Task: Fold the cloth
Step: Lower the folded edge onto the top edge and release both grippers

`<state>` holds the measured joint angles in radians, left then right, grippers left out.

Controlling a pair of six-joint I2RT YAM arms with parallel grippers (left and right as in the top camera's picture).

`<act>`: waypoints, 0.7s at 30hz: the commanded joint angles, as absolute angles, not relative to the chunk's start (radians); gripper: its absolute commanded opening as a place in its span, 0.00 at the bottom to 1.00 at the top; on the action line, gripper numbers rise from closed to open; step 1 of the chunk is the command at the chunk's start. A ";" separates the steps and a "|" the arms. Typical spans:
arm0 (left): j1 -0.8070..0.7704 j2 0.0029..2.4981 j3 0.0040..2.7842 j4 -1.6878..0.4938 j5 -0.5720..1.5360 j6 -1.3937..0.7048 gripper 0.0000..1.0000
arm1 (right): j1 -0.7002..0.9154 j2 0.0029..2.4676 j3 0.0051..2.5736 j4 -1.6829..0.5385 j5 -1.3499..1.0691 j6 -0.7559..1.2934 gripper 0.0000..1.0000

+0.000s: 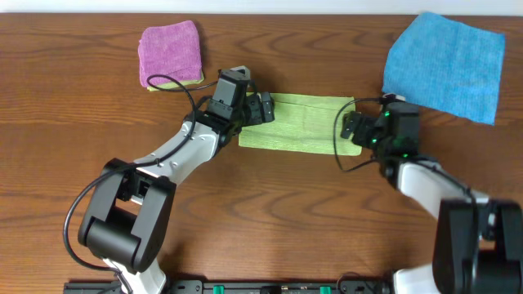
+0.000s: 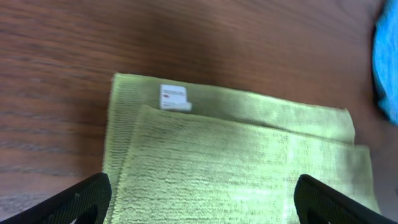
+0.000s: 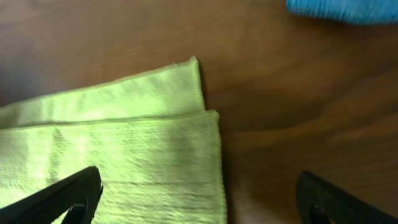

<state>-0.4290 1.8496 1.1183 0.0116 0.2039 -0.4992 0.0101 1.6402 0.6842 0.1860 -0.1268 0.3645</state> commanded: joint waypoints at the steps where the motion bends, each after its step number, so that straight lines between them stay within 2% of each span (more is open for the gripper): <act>1: -0.400 1.831 1.155 0.009 0.307 -0.410 0.95 | -0.078 1.715 0.770 0.153 -0.402 0.299 0.92; 2: -0.389 1.830 1.159 0.010 0.316 -0.410 0.95 | -0.094 1.732 0.796 0.132 -0.431 0.288 0.86; 5: -0.342 1.830 1.168 0.009 0.388 -0.403 0.95 | -0.110 1.772 0.867 0.058 -0.503 0.245 0.82; 9: -0.290 1.830 1.168 0.001 0.456 -0.403 0.95 | -0.110 1.781 0.900 0.021 -0.528 0.238 0.67; 16: -0.261 1.830 1.168 -0.040 0.514 -0.345 0.95 | -0.112 1.783 0.900 -0.070 -0.442 0.144 0.65; 21: -0.261 1.830 1.168 -0.056 0.530 -0.336 0.95 | -0.134 1.810 0.944 -0.077 -0.446 0.121 0.58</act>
